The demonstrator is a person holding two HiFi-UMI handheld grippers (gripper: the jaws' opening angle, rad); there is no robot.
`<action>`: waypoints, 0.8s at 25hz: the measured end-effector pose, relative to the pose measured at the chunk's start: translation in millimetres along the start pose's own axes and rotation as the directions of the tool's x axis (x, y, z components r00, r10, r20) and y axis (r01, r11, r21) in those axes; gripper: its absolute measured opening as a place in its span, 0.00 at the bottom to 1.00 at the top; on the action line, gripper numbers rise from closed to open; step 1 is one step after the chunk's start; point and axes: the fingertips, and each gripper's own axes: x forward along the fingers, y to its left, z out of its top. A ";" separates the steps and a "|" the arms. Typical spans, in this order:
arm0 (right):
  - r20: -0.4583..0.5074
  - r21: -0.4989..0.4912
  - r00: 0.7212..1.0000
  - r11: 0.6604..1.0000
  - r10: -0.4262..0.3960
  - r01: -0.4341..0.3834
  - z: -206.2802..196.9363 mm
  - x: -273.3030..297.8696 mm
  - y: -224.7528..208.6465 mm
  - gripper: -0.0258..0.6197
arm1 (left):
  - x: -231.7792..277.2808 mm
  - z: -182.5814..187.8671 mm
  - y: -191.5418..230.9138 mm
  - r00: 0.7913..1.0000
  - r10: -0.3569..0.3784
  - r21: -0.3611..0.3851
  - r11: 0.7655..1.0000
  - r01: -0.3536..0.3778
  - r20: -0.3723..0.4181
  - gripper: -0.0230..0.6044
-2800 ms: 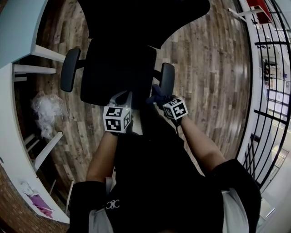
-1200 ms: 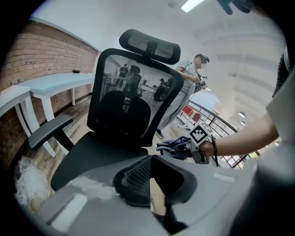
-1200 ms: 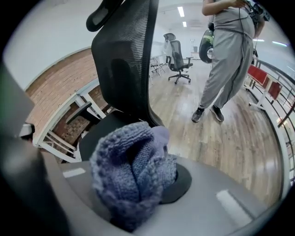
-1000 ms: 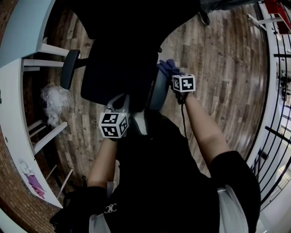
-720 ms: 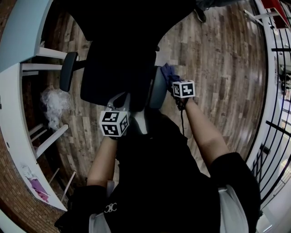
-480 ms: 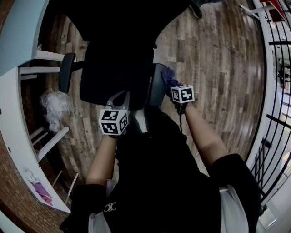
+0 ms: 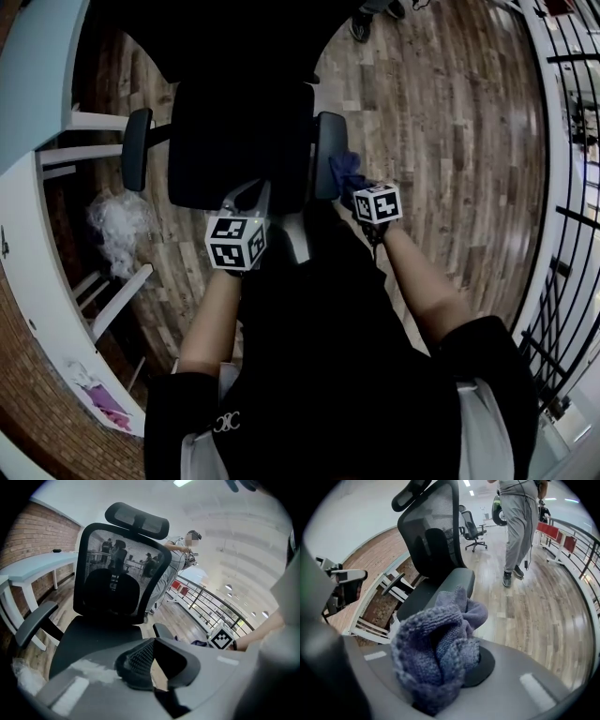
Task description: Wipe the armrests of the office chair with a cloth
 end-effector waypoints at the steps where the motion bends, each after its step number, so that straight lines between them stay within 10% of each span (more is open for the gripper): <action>1: 0.000 0.009 1.000 1.000 0.003 -0.003 -6.7 -0.8 4.4 0.11 | -1.5 -0.4 0.6 1.000 -0.006 0.008 1.000 0.006 -0.004 0.05; 20: 0.007 -0.010 0.999 0.999 0.052 -0.052 -43.4 9.7 84.3 0.11 | -33.8 -28.7 22.3 0.997 -0.056 0.053 0.997 0.058 -0.051 0.05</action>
